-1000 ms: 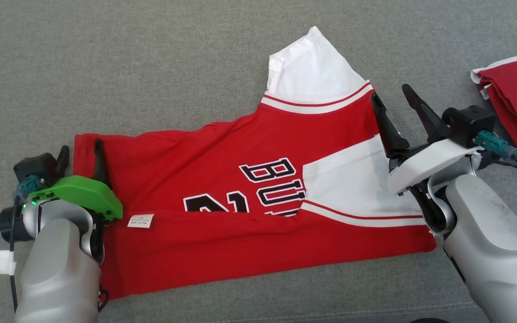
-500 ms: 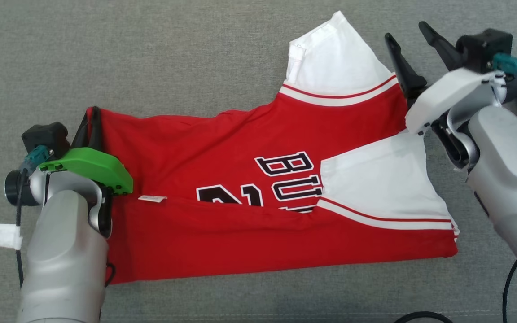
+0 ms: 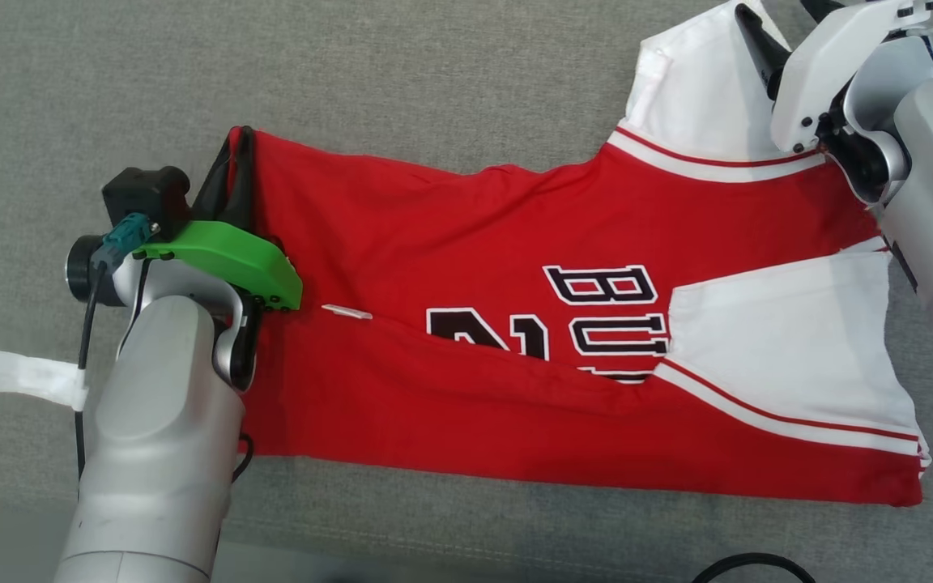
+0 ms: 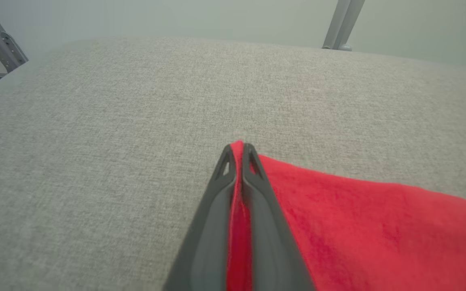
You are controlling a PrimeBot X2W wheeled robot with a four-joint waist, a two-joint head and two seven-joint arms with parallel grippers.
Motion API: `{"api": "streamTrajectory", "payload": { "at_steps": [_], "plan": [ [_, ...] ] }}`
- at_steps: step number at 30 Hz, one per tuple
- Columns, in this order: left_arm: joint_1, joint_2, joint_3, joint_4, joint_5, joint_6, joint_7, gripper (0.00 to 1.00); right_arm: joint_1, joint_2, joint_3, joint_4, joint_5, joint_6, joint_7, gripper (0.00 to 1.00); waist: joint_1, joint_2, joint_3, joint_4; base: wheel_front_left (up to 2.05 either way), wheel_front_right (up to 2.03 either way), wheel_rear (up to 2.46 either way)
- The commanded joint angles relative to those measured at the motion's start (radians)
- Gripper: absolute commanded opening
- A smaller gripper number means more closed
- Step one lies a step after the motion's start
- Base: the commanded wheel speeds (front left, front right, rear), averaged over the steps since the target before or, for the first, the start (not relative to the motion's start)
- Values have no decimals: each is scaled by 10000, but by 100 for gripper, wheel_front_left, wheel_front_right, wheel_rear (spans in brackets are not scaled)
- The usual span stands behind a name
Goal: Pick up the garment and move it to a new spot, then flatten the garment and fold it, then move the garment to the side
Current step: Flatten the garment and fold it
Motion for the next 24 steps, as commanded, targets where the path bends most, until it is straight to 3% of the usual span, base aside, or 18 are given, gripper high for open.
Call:
{"api": "streamTrajectory", "payload": {
  "at_steps": [1,2,3,4,5,6,17,24],
  "plan": [
    [-107,-4,-158,-82,-193,-34,1,0,-141,23,85,122,153,-13,60,100,-1,0,373,404,0,0,0],
    [-86,-5,-290,-121,-339,-34,1,0,-209,23,171,202,201,-13,131,100,-1,0,402,437,0,0,0],
    [-60,-6,-419,-155,-453,-35,1,0,-256,11,290,255,233,-13,131,91,-1,0,424,457,0,0,0],
    [-40,-8,-517,-176,-529,-35,1,0,-306,0,377,305,292,-13,120,47,-1,0,442,469,0,0,0],
    [-29,-6,-595,-199,-593,-34,1,0,-355,-3,457,341,353,-13,83,11,-1,0,461,469,0,0,0],
    [-19,-5,-657,-204,-651,-15,1,0,-377,1,548,365,403,-13,47,0,-1,0,474,459,0,0,0],
    [224,13,-387,-64,-517,148,1,0,-347,-20,1196,113,1172,-15,-1489,0,-1,0,-43,-74,0,0,0],
    [626,522,192,161,-330,83,1,0,307,76,1790,-339,1809,-15,-2798,0,-1,0,-973,-878,0,0,0]
  ]
}}
